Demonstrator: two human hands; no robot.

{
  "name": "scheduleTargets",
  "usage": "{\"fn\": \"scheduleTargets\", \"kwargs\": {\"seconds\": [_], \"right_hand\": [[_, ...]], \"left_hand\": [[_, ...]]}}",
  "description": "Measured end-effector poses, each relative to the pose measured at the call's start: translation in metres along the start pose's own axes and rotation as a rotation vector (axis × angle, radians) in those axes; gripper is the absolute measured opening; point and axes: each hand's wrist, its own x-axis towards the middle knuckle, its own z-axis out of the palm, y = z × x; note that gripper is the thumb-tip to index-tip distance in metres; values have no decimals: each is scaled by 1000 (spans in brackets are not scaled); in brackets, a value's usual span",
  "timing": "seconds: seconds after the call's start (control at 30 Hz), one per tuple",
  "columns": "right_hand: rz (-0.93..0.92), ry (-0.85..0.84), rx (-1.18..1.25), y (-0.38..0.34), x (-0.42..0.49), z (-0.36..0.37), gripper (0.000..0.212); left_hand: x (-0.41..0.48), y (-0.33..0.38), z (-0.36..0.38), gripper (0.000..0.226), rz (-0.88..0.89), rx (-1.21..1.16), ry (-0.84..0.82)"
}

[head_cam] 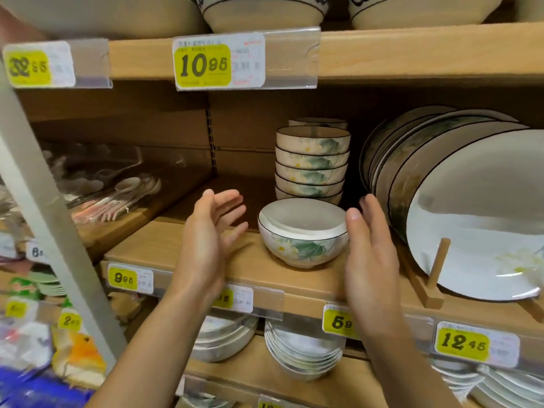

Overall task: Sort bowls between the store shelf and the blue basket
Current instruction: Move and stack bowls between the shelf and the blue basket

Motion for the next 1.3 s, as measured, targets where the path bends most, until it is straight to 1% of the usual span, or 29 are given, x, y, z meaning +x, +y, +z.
{"fn": "scheduleTargets", "kwargs": {"seconds": [0.07, 0.13, 0.17, 0.27, 0.33, 0.43, 0.5, 0.57, 0.63, 0.7, 0.8, 0.93, 1.03, 1.13, 1.3], "right_hand": [[-97, 5, 87, -3, -15, -3, 57], [-222, -59, 191, -7, -29, -4, 54], [-245, -96, 250, -8, -35, -3, 53], [-170, -195, 437, -9, -53, 5, 44], [-101, -249, 501, -6, -69, 15, 38], [112, -370, 575, -1, -91, 38, 32], [254, -470, 553, 3, -110, 59, 33], [333, -564, 507, 7, -135, 81, 31], [413, -622, 497, 12, -165, 104, 31], [481, -673, 493, 17, -198, 128, 31], [534, -748, 419, 29, -247, 163, 32], [632, -791, 329, 43, -304, 202, 28], [691, -844, 224, 48, -336, 225, 26], [723, -867, 138, 56, -356, 244, 23], [773, -882, 43, 87, -368, 290, 17]], "left_hand": [[-14, 9, -14, 47, 34, -62, 33], [-31, 15, -30, 49, 75, -95, 80], [-40, 17, -38, 49, 92, -97, 104], [-71, 19, -65, 49, 104, -81, 172], [-92, 22, -86, 49, 97, -66, 202], [-122, 31, -123, 47, 100, -40, 269], [-141, 39, -150, 45, 98, -29, 326], [-160, 48, -180, 44, 83, -11, 369], [-180, 59, -211, 43, 60, 32, 408], [-202, 69, -243, 40, 48, 71, 451], [-235, 78, -291, 40, 20, 109, 523], [-267, 83, -348, 35, -50, 128, 601], [-276, 82, -386, 32, -122, 138, 660], [-271, 75, -420, 33, -190, 161, 697], [-242, 56, -475, 34, -291, 197, 715]]}}
